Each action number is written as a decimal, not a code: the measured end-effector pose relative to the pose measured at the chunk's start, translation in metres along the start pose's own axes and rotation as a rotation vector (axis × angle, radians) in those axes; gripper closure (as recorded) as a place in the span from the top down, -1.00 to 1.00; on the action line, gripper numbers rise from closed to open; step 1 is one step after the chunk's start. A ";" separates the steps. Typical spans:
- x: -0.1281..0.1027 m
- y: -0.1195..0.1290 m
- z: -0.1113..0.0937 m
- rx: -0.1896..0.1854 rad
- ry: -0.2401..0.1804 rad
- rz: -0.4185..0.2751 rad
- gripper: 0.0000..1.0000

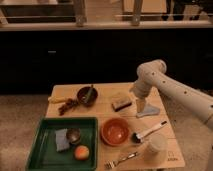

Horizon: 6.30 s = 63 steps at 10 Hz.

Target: Wipe red bowl with eraser

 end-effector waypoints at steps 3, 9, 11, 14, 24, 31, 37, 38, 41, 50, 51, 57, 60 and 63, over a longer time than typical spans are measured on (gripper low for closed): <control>0.000 -0.012 0.013 -0.006 -0.006 -0.010 0.60; 0.004 -0.029 0.043 -0.016 -0.029 -0.005 0.60; 0.006 -0.032 0.052 -0.016 -0.038 0.000 0.60; 0.007 -0.037 0.068 -0.020 -0.060 0.010 0.60; 0.009 -0.045 0.094 -0.037 -0.103 0.030 0.60; 0.011 -0.047 0.103 -0.045 -0.123 0.043 -0.40; 0.011 -0.045 0.103 -0.048 -0.111 0.065 -0.79; 0.012 -0.044 0.105 -0.050 -0.108 0.069 -0.67; 0.012 -0.044 0.104 -0.051 -0.106 0.069 -0.67; 0.012 -0.043 0.106 -0.045 -0.097 0.079 -0.84; 0.012 -0.043 0.105 -0.045 -0.096 0.077 -0.84; 0.013 -0.044 0.106 -0.036 -0.093 0.086 -0.78; 0.012 -0.044 0.105 -0.038 -0.089 0.082 -0.74; 0.014 -0.043 0.107 -0.033 -0.087 0.091 -0.74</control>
